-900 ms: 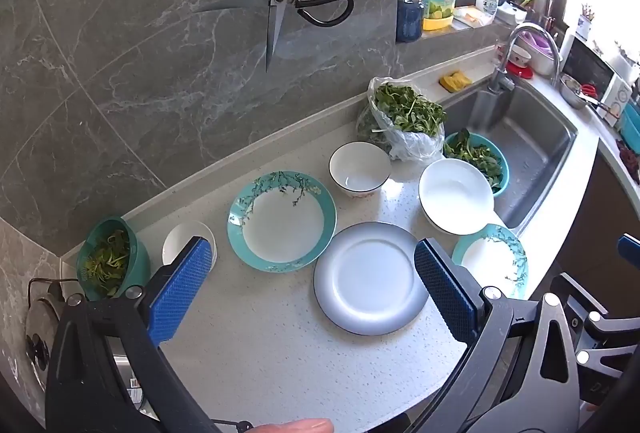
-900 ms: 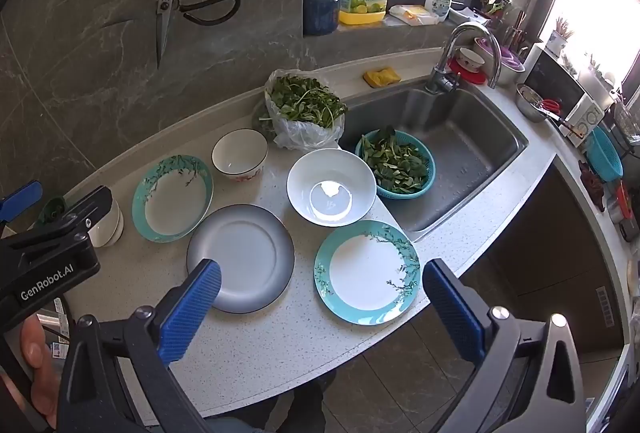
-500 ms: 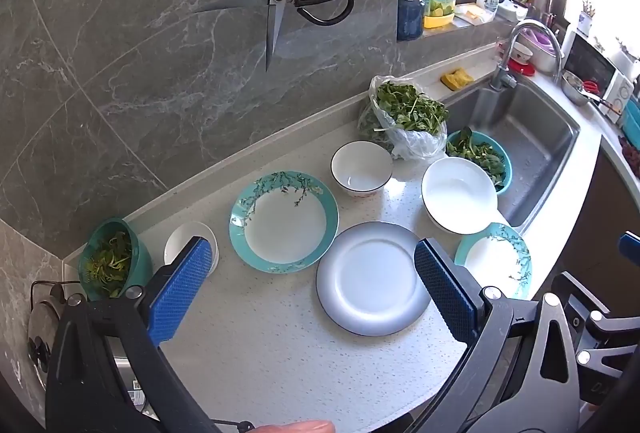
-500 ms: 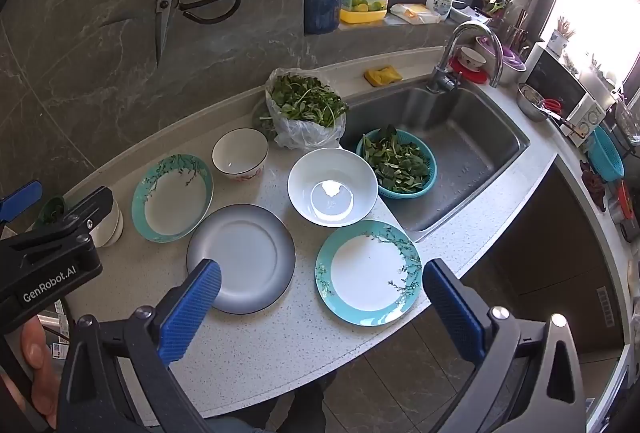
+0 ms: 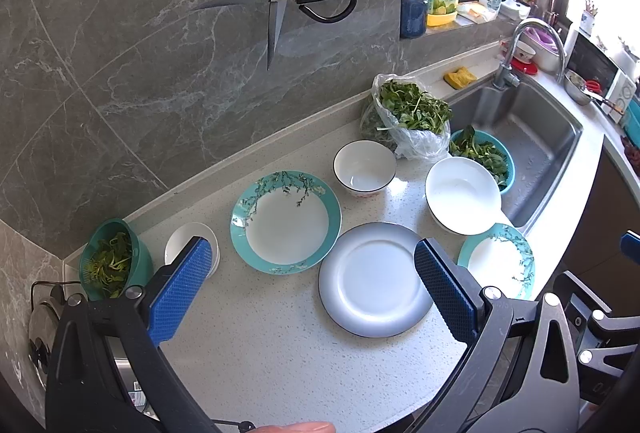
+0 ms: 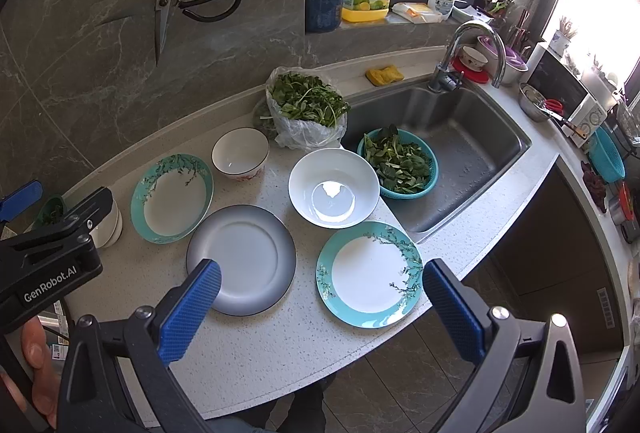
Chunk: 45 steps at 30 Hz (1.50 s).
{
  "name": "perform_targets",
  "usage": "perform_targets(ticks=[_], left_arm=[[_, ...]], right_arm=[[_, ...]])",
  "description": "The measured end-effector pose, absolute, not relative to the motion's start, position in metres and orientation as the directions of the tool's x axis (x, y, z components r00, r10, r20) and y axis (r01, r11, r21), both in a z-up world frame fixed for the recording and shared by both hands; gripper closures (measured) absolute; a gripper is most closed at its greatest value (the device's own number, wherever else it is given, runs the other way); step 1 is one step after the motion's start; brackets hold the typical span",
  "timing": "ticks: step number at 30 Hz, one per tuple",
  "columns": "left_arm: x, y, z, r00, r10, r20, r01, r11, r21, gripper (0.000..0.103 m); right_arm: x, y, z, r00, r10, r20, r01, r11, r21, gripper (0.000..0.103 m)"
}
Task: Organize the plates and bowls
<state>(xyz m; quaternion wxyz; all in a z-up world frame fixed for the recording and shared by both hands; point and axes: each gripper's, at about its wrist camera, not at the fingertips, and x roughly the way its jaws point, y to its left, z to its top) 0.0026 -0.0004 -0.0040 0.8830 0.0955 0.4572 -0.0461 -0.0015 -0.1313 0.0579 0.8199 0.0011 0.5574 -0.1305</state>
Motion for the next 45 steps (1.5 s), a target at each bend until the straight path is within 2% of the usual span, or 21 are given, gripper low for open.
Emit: perform_targets(ticks=[45], left_arm=[[0.011,0.005,-0.011,0.573,0.012,-0.820,0.168,0.977,0.132,0.000]], right_arm=[[0.004,-0.131,0.055,0.337,-0.212,-0.917,0.214,0.966,-0.144,0.000]])
